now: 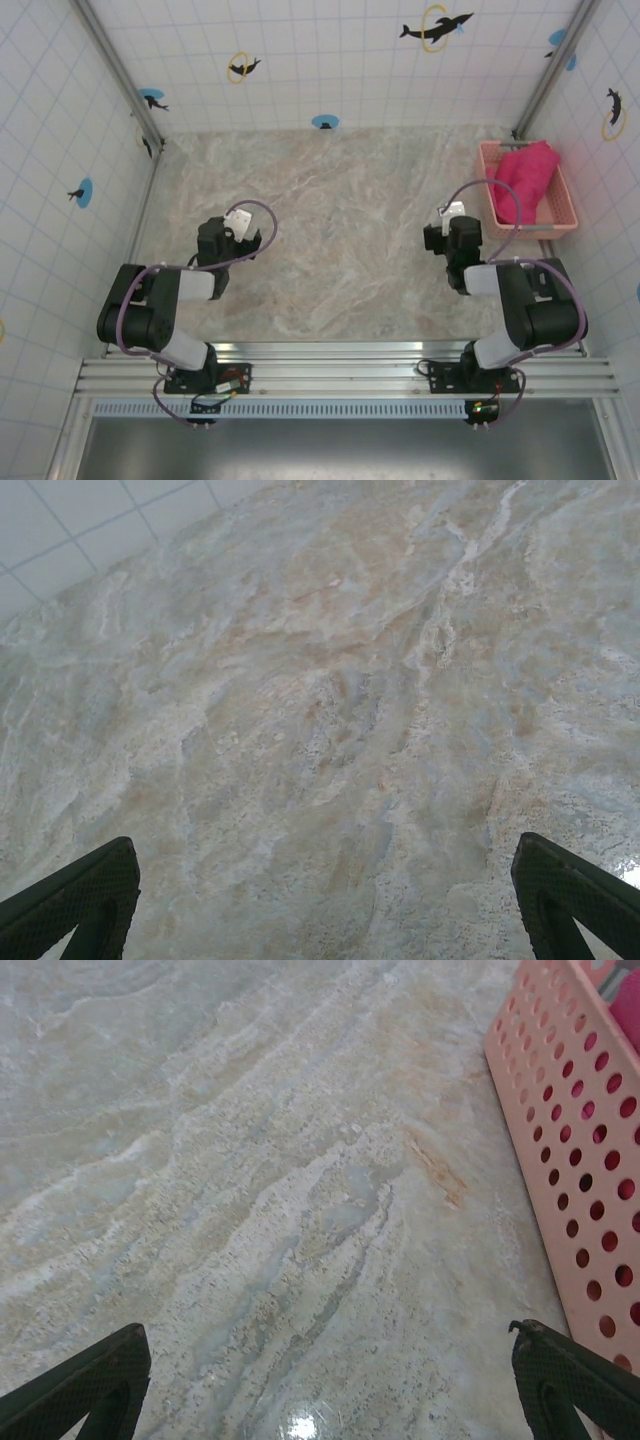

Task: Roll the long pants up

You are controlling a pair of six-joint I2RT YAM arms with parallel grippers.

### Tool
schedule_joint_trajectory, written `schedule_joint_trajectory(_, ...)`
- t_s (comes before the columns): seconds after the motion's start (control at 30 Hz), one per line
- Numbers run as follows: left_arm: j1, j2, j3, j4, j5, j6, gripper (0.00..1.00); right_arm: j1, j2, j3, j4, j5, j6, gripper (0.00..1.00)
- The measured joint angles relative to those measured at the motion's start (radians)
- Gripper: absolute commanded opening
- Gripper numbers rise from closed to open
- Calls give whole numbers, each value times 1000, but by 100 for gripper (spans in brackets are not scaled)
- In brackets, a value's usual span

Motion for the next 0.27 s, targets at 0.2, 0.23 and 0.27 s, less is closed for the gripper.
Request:
schedule_joint_trajectory(0.2,0,0,0,2,0,0,97,0,0,0,37,-16,-5,96)
schedule_joint_trajectory(0.23,0,0,0,2,0,0,97,0,0,0,37,-18,-5,96)
schedule_joint_trajectory(0.27,0,0,0,2,0,0,98,0,0,0,37,-19,-5,96)
